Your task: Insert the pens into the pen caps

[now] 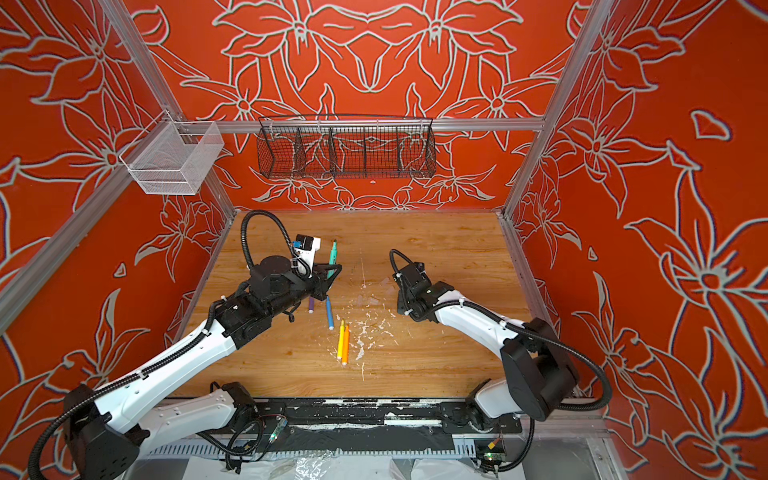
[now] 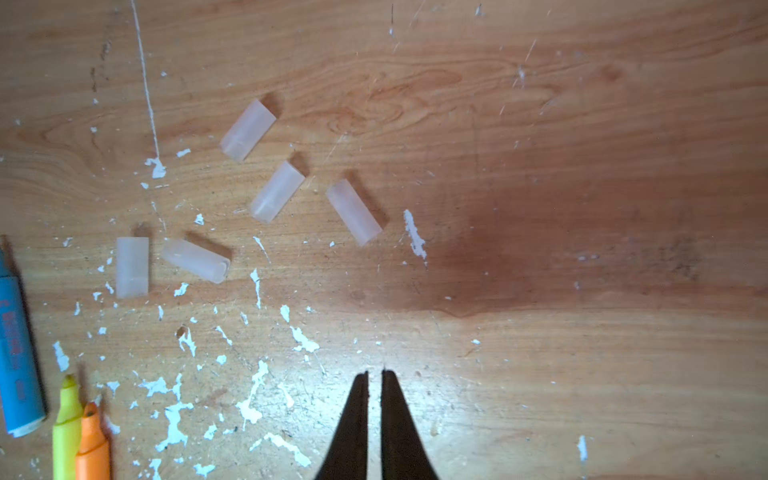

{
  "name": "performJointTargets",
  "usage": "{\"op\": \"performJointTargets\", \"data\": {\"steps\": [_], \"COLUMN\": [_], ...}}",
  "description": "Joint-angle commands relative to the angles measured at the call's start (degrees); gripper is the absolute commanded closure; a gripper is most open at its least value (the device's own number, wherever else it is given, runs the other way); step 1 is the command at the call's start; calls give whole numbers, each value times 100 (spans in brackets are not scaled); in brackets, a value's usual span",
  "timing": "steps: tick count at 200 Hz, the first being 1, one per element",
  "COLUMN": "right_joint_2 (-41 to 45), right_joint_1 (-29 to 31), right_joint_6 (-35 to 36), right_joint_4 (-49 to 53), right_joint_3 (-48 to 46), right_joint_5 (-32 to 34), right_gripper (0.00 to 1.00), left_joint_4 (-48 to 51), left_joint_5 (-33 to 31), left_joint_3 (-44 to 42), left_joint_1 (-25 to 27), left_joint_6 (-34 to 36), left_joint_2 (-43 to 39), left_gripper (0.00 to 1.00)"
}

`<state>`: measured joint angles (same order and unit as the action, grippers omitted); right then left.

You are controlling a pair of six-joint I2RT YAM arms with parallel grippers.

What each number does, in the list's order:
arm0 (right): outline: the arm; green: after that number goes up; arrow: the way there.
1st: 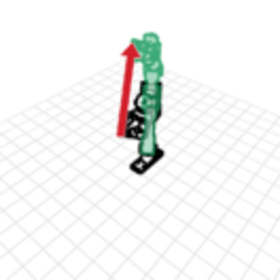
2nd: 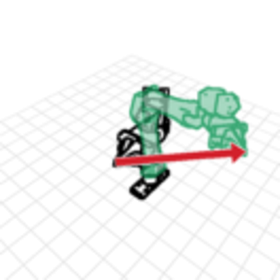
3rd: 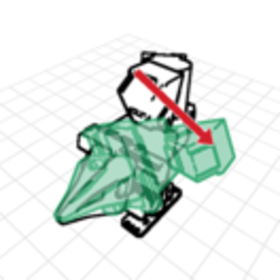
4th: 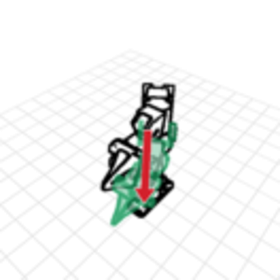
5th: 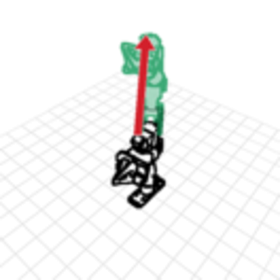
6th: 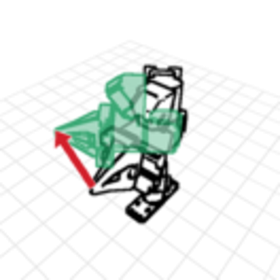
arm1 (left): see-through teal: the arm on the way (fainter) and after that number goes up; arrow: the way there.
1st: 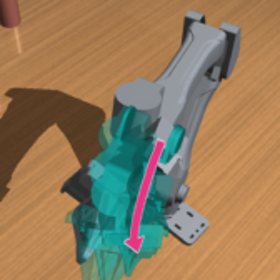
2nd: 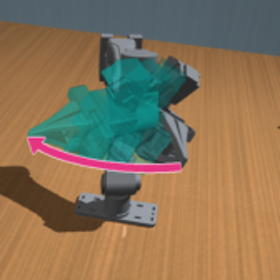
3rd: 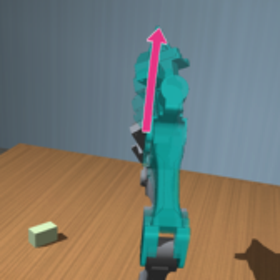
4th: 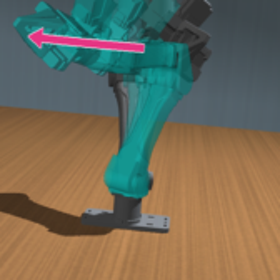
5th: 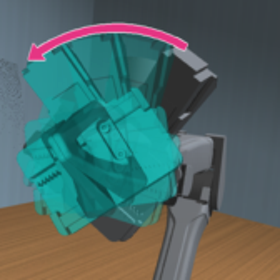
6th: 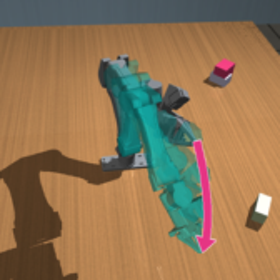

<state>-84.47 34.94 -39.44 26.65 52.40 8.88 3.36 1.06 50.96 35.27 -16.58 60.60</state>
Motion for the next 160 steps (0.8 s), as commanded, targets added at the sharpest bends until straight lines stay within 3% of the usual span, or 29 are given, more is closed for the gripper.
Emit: {"op": "performJointTargets", "data": {"steps": [1,61,160], "right_joint_2": [-328,-1352,-1841], "right_joint_1": [-31,-204,-477], "right_joint_6": [-18,73,110], "right_joint_4": [-14,-64,24], "right_joint_3": [247,773,991], "right_joint_5": [-218,-419,22], "right_gripper": [91,100,100], "left_joint_4": [-113,-113,-89], "left_joint_5": [-87,-97,-115], "left_joint_3": [-13,-53,-44], "left_joint_1": [7,11,7], "left_joint_6": [-12,10,67], "left_joint_2": [-117,-189,-224], "left_gripper": [100,100,100]}}
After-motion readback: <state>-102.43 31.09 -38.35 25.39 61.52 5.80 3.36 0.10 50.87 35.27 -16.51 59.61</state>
